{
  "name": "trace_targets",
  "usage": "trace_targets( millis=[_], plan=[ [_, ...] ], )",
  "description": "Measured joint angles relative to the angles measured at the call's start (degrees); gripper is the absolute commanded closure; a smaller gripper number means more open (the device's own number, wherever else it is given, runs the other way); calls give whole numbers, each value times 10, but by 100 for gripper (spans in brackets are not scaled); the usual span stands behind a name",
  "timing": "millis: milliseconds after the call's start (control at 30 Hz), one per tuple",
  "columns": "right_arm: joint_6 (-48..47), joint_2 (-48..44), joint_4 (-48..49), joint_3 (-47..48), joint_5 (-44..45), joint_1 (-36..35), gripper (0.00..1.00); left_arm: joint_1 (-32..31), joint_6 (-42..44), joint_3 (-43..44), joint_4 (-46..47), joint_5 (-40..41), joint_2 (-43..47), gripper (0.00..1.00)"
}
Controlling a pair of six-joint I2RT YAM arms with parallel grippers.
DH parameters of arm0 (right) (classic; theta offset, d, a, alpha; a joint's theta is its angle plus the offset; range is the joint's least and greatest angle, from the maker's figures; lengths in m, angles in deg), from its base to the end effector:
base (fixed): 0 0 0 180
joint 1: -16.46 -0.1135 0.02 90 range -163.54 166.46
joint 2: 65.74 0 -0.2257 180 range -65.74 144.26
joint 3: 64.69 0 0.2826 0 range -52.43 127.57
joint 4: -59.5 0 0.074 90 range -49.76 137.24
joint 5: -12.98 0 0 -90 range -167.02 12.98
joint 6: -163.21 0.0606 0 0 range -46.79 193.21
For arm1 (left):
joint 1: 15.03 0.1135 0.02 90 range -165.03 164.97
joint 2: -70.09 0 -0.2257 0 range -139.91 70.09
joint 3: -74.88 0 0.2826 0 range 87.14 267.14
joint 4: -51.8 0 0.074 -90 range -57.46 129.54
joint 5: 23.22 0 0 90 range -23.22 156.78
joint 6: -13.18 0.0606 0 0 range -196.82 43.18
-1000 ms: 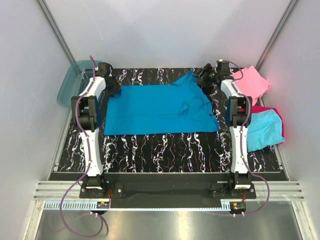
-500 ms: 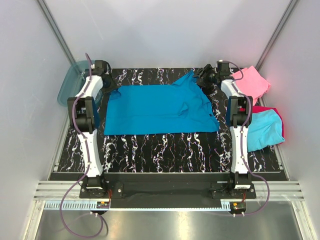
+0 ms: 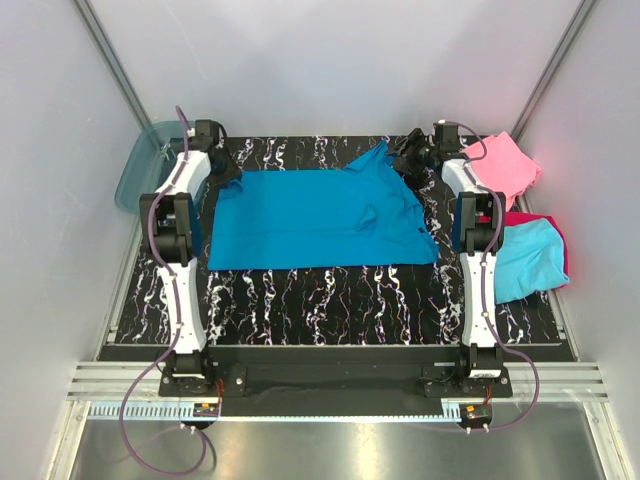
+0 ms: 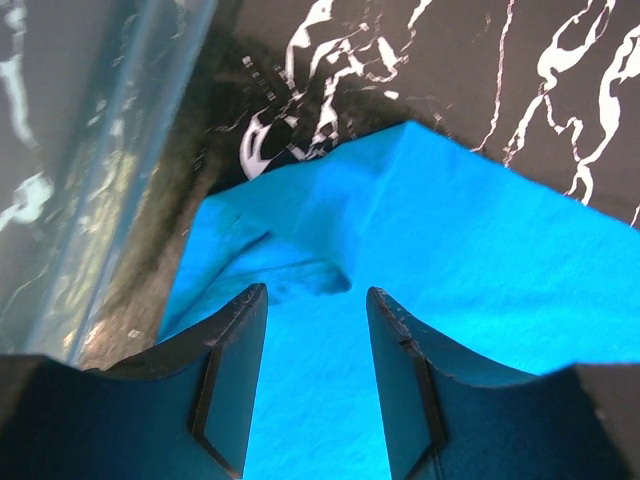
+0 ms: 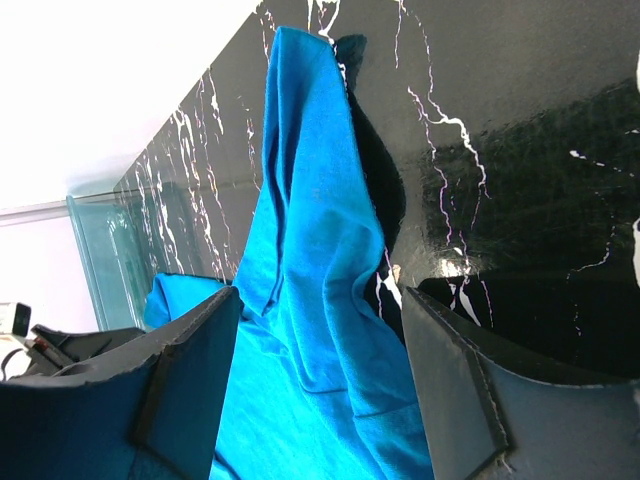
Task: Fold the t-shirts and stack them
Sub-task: Fold the tshirt
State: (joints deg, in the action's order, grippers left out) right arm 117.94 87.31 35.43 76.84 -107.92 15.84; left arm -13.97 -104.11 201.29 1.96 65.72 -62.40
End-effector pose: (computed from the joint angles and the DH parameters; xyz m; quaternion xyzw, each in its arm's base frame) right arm 0.6002 0.0376 0.0860 0.2090 0.8402 0.3885 0.3153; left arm 0.5288 0.0087 0.1385 -0.2315 0.9276 -0.0751 0.2834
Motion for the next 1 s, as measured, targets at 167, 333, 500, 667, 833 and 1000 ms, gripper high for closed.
trace_targets(
  millis=[167, 333, 500, 667, 833, 1000],
  plan=[
    [0, 2, -8, 7, 0, 5, 27, -3, -5, 23, 2, -6, -29, 51],
    [3, 38, -22, 71, -3, 19, 27, -4, -9, 37, 3, -12, -50, 51],
    [17, 98, -37, 169, -12, 30, 27, -3, -15, 40, 6, -19, -60, 52],
    [33, 132, -42, 225, -18, 29, 28, -3, -17, 44, 13, -23, -61, 53],
    [37, 140, -43, 235, -28, 20, 28, -3, -17, 44, 13, -24, -61, 53],
    [37, 141, -44, 235, -38, -7, 28, -3, -17, 44, 13, -24, -61, 53]
  ],
)
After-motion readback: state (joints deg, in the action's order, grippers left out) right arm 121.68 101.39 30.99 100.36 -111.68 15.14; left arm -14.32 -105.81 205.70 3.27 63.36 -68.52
